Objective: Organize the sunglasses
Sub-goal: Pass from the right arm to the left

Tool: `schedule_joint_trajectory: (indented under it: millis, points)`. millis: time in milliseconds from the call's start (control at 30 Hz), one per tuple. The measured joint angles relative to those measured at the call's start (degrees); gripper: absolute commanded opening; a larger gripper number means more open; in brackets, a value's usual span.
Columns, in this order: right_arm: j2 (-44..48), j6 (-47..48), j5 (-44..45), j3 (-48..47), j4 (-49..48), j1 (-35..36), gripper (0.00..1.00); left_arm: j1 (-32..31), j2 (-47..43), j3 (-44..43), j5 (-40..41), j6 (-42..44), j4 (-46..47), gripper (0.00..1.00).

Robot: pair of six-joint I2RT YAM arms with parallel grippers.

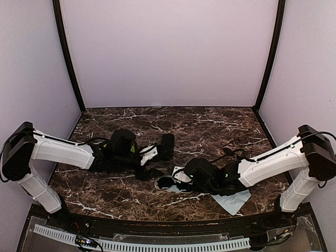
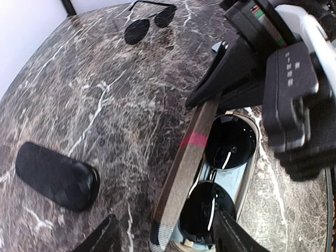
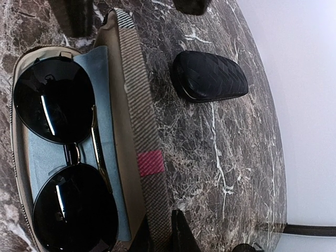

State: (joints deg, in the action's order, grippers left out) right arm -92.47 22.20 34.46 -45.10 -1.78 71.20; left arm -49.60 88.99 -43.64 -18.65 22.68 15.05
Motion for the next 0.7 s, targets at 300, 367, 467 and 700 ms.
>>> schedule_joint_trajectory:
  millis: [300, 367, 467, 700]
  points:
    - [0.0, 0.74, -0.22, 0.0, -0.35, 0.0, 0.0, 0.98, 5.64, -9.33, -6.73, 9.07, -10.23, 0.57]
    - [-0.02, 0.85, -0.22, 0.0, -0.37, 0.0, 0.0, 1.03, 6.73, -10.43, -7.72, 10.21, -12.17, 0.54]
    - [0.0, 0.87, -0.2, 0.0, -0.37, 0.0, 0.0, 1.03, 8.41, -12.07, -8.39, 11.65, -14.71, 0.49]
    - [0.0, 1.07, -0.39, 0.0, -0.39, 0.04, 0.0, 1.03, 10.43, -13.55, -7.72, 13.64, -16.94, 0.36]
